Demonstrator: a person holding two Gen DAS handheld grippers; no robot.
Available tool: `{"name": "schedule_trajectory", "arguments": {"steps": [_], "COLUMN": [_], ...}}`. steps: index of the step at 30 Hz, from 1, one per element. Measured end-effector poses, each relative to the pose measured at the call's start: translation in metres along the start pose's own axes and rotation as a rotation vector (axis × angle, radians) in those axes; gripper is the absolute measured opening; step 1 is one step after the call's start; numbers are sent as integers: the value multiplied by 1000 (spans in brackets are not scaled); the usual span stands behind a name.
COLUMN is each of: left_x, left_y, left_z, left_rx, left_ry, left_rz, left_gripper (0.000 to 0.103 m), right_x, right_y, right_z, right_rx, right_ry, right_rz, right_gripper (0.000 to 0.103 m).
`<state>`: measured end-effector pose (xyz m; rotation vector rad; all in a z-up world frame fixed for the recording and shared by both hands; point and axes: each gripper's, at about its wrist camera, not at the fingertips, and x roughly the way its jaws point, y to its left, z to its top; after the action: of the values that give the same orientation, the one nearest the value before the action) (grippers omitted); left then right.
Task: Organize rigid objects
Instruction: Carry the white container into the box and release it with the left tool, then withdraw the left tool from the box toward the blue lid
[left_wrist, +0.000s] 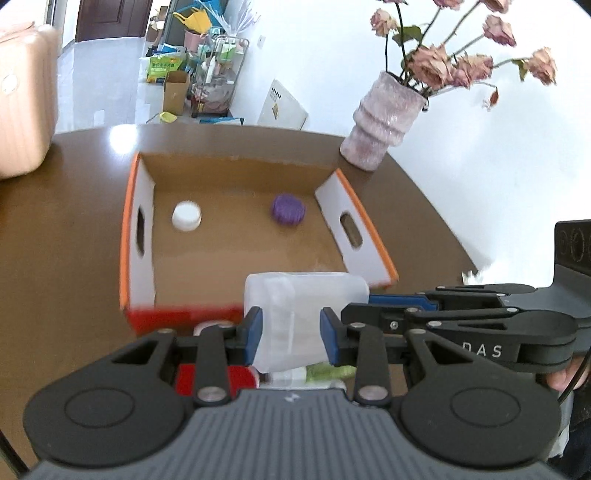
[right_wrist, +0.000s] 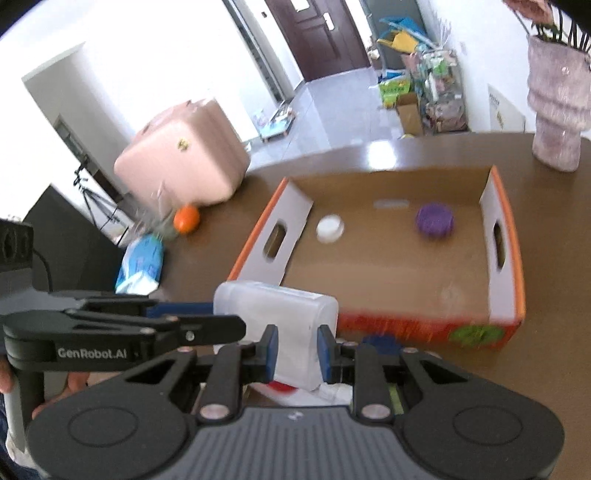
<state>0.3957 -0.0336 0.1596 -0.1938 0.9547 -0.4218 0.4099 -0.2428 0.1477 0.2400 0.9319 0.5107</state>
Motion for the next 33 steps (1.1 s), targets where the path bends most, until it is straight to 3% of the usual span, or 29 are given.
{"name": "schedule_trajectory", "arguments": {"steps": [8, 17, 26, 29, 33], "left_x": [83, 192, 220, 218, 199], "left_y": [25, 67, 88, 88, 83], "left_z": [63, 105, 140, 140, 129], "left_rx": [-40, -97, -127, -121, -76], "left_ry": [26, 112, 130, 140, 147], "left_rz": [19, 45, 62, 66, 133], "left_gripper": [34, 35, 35, 38, 41], "right_x": [64, 154, 187, 186, 173], "right_y": [-50, -101, -120, -115, -112], "right_z": [63, 105, 129, 129, 120], "right_rx": [31, 56, 89, 72, 82], "right_ry": [15, 72, 107, 106, 108], "right_rz": [-34, -101, -107, -119, -138], "right_gripper": [22, 22, 22, 23, 28]}}
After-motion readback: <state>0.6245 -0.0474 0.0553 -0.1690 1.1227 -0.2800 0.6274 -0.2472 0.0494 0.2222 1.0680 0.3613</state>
